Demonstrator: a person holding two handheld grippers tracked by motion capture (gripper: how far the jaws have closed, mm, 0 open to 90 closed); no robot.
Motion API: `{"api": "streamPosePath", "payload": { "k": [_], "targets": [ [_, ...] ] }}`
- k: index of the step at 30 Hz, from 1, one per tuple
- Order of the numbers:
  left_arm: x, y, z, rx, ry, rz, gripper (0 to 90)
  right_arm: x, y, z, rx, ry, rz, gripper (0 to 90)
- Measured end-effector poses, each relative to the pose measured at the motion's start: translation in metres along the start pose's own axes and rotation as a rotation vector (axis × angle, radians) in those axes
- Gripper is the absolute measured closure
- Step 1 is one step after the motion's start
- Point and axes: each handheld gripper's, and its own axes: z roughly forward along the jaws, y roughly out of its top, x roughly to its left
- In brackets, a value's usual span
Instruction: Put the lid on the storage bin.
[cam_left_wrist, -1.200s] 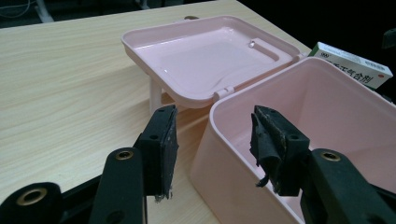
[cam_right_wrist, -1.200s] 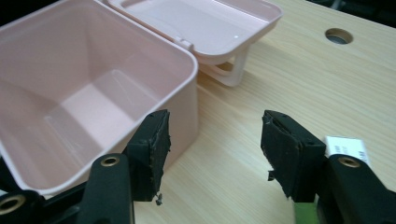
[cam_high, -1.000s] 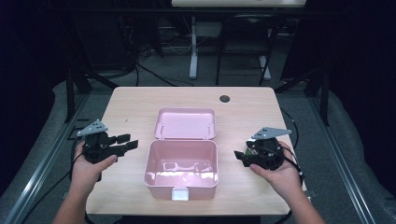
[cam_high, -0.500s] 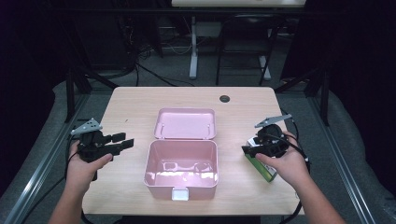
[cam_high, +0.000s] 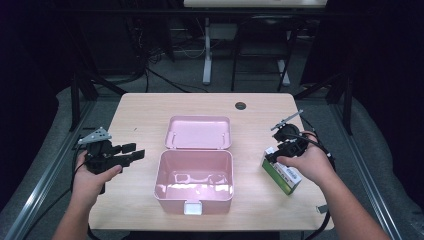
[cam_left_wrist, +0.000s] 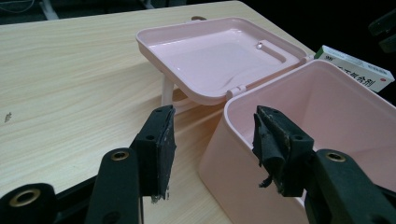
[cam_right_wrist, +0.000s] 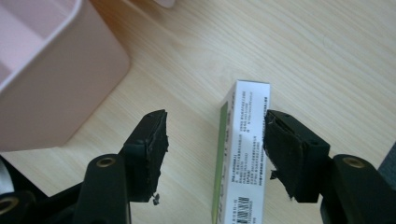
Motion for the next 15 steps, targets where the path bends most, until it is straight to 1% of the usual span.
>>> {"api": "streamPosePath", "payload": {
  "k": [1,4,5,6,7,8,9,12,13,14,15],
  "targets": [
    [0.000,0.000,-0.001,-0.004,0.002,-0.002,48.3,-0.004,0.001,0.003,0.014,0.003,0.018,39.4],
    [0.001,0.000,-0.001,-0.001,0.003,-0.001,48.3,-0.009,0.002,0.008,0.049,0.009,0.034,40.7],
    [0.001,0.000,-0.001,-0.001,0.003,-0.001,48.3,-0.009,0.002,0.008,0.049,0.009,0.034,40.7],
    [0.001,0.000,-0.001,-0.003,0.003,-0.003,48.3,-0.010,0.002,0.009,0.064,0.009,0.043,41.1],
    [0.001,0.000,0.000,0.000,0.004,-0.002,48.5,-0.014,0.002,0.013,0.095,0.001,0.048,42.1],
    [0.001,-0.001,0.000,0.002,0.003,-0.003,48.5,-0.015,0.003,0.014,0.106,-0.006,0.047,42.8],
    [0.001,-0.001,0.001,0.004,0.001,-0.002,48.5,-0.016,0.003,0.015,0.116,-0.012,0.049,43.3],
    [0.001,-0.001,0.001,0.008,-0.002,0.000,48.5,-0.019,0.003,0.017,0.127,-0.008,0.051,43.8],
    [0.001,-0.001,0.002,0.006,-0.003,-0.001,48.5,-0.022,0.003,0.019,0.138,-0.008,0.049,44.6],
    [0.001,-0.001,0.002,0.010,0.000,0.000,48.5,-0.023,0.003,0.021,0.137,-0.007,0.052,44.7],
    [0.001,-0.001,0.002,0.007,-0.001,-0.004,48.5,-0.024,0.003,0.022,0.150,-0.003,0.062,45.0]
  ]
}}
